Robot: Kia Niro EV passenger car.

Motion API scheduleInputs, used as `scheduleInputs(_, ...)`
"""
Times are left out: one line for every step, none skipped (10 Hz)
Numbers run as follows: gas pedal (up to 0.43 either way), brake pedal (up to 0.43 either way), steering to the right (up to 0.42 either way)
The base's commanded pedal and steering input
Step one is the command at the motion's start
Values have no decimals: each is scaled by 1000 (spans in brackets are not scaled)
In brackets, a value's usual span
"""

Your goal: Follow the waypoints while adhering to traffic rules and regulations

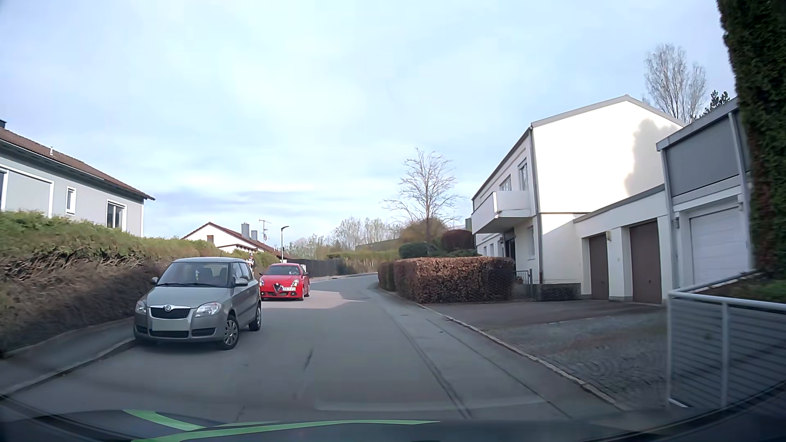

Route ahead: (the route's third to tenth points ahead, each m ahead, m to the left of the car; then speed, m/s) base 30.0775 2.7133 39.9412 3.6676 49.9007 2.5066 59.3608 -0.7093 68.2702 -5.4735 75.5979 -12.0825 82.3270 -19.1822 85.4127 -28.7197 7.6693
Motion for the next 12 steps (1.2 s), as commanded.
scheduleInputs(130, 0, -38)
scheduleInputs(130, 0, -38)
scheduleInputs(130, 0, -37)
scheduleInputs(130, 0, -36)
scheduleInputs(130, 0, -34)
scheduleInputs(130, 0, -32)
scheduleInputs(130, 0, -29)
scheduleInputs(130, 0, -27)
scheduleInputs(130, 0, -26)
scheduleInputs(130, 0, -25)
scheduleInputs(130, 0, -24)
scheduleInputs(130, 0, -22)
